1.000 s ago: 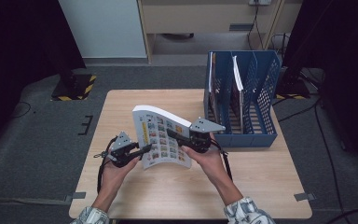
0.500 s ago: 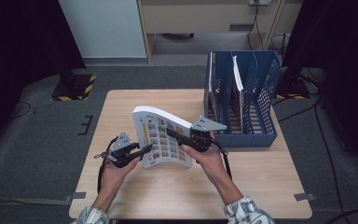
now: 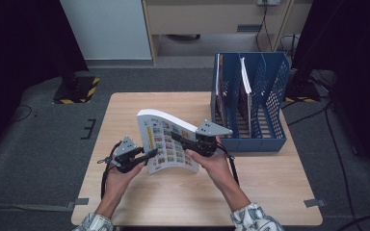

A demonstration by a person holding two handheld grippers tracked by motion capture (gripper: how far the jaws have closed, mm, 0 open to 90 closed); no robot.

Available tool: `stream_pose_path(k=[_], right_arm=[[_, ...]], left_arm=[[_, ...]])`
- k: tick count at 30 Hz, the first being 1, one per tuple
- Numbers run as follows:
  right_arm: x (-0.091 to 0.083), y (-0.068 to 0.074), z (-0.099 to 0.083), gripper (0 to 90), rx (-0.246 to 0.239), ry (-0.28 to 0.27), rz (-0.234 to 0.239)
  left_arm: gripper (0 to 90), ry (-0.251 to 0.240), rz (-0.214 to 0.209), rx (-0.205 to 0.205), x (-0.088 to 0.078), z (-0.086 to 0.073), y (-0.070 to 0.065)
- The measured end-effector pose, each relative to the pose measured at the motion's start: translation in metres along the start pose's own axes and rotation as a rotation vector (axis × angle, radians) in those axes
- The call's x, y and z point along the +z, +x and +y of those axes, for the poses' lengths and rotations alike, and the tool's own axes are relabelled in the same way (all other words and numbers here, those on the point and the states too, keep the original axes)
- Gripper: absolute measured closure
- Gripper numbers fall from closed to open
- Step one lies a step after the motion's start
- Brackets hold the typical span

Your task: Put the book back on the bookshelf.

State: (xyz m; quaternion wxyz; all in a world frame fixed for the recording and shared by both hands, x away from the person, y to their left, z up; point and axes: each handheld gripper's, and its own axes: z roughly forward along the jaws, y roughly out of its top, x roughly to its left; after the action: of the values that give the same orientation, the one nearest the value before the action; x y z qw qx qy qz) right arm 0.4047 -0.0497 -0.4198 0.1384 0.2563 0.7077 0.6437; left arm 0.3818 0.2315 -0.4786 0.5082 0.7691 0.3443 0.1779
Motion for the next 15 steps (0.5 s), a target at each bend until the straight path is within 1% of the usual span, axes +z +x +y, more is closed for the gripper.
stream_pose_path(k=[11, 15], right_arm=[[0.0014, 0.0009, -0.0004, 70.6, -0.014, 0.002, 0.008], [0.0012, 0.0025, 0.0006, 72.2, -0.043, 0.007, -0.011]], left_arm=[[65.9, 0.002, 0.004, 0.005, 0.0001, -0.0005, 0.0004], [65.6, 0.004, 0.002, 0.008, 0.0001, -0.0005, 0.0003]])
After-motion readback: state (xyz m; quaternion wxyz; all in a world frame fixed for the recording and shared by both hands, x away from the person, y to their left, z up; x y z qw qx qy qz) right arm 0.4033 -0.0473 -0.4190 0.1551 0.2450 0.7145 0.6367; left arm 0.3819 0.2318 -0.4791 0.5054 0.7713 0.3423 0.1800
